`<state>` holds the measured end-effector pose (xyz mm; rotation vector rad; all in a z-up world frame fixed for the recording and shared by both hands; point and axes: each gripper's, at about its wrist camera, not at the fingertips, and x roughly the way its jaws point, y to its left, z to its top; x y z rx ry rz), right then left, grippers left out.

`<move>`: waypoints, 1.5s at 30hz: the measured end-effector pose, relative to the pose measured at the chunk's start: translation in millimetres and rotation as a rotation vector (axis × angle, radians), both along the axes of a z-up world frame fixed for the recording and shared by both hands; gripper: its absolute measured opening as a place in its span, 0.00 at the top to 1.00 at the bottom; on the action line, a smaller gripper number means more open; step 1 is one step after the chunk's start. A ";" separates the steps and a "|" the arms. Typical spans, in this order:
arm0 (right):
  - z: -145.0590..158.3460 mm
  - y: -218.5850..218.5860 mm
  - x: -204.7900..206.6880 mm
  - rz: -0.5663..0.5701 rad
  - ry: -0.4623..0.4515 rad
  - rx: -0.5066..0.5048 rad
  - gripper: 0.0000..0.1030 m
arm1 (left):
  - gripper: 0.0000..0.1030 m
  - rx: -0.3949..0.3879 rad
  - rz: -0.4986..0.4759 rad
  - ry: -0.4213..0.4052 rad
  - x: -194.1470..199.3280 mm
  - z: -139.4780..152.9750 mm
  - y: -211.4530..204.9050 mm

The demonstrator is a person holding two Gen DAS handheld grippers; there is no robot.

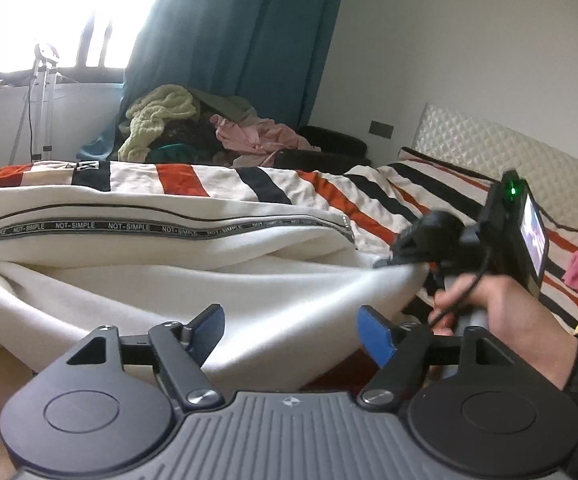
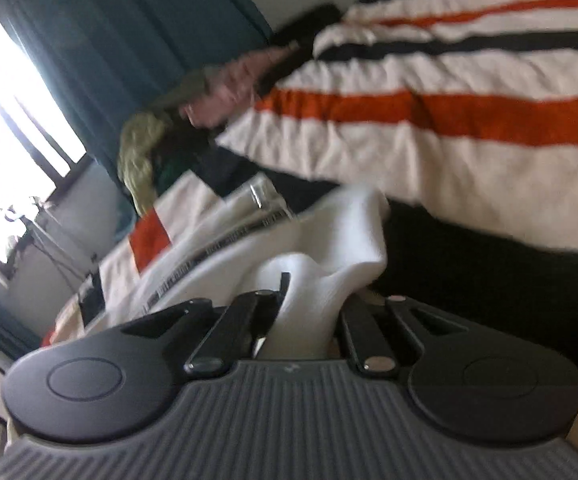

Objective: Fold clothes
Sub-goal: 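Fold the garment over with both grippers and smooth it flat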

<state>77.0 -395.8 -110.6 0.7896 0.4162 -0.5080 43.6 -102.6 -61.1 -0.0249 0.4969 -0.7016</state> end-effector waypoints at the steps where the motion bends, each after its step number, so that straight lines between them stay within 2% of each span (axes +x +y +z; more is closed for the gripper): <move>1: -0.5 1.0 -3.6 0.009 0.026 0.007 0.85 | 0.25 -0.003 -0.001 -0.005 -2.4 1.9 1.4; 2: -0.1 2.7 -7.8 0.012 0.051 0.011 0.83 | 0.24 -0.006 -0.002 -0.009 -4.6 3.8 2.8; 3: 0.9 4.6 -12.1 0.005 0.081 0.010 0.70 | 0.23 -0.010 0.002 -0.013 -5.1 6.8 4.6; 4: 2.0 6.4 -16.7 -0.004 0.109 0.008 0.54 | 0.23 -0.014 0.006 -0.016 -5.6 9.9 6.4; 6: 5.7 10.6 -29.1 -0.040 0.127 -0.005 0.33 | 0.22 -0.025 0.015 -0.020 -5.6 16.4 9.8; 7: 9.2 10.0 -33.0 -0.055 0.122 -0.012 0.28 | 0.22 -0.031 0.024 -0.025 -7.1 18.3 12.0; 11: 31.6 19.1 -42.8 -0.040 0.089 -0.065 0.28 | 0.20 -0.052 0.061 -0.036 -10.3 29.0 20.7; 14: 48.7 40.6 -41.8 0.076 0.042 -0.168 0.27 | 0.20 -0.063 0.093 0.001 -1.7 29.3 26.4; 15: 50.2 52.0 -42.8 0.131 0.025 -0.219 0.21 | 0.20 -0.069 0.105 0.023 2.1 27.9 28.6; 18: 43.9 78.1 -42.7 0.236 0.023 -0.296 0.21 | 0.20 -0.086 0.160 0.084 13.4 22.2 36.9; 21: 20.9 83.8 -27.0 0.292 0.085 -0.197 0.21 | 0.20 -0.105 0.223 0.134 25.6 15.6 45.6; 25: -6.1 80.5 -9.9 0.287 0.173 -0.087 0.22 | 0.20 -0.116 0.291 0.171 38.2 10.4 56.9; 31: -6.8 85.9 -9.7 0.284 0.170 -0.089 0.21 | 0.20 -0.164 0.369 0.243 53.5 2.8 77.2; 36: -9.3 84.2 -9.9 0.273 0.164 -0.071 0.21 | 0.20 -0.240 0.406 0.293 64.1 -0.5 90.2; 40: -10.1 81.7 -11.9 0.258 0.155 -0.048 0.22 | 0.20 -0.342 0.438 0.352 79.5 -4.9 104.4; 43: -10.8 80.1 -12.5 0.243 0.146 -0.030 0.22 | 0.19 -0.381 0.444 0.418 100.1 -10.0 108.3; 45: -11.6 80.5 -12.3 0.240 0.146 -0.029 0.22 | 0.16 -0.397 0.433 0.425 110.9 -10.9 108.3</move>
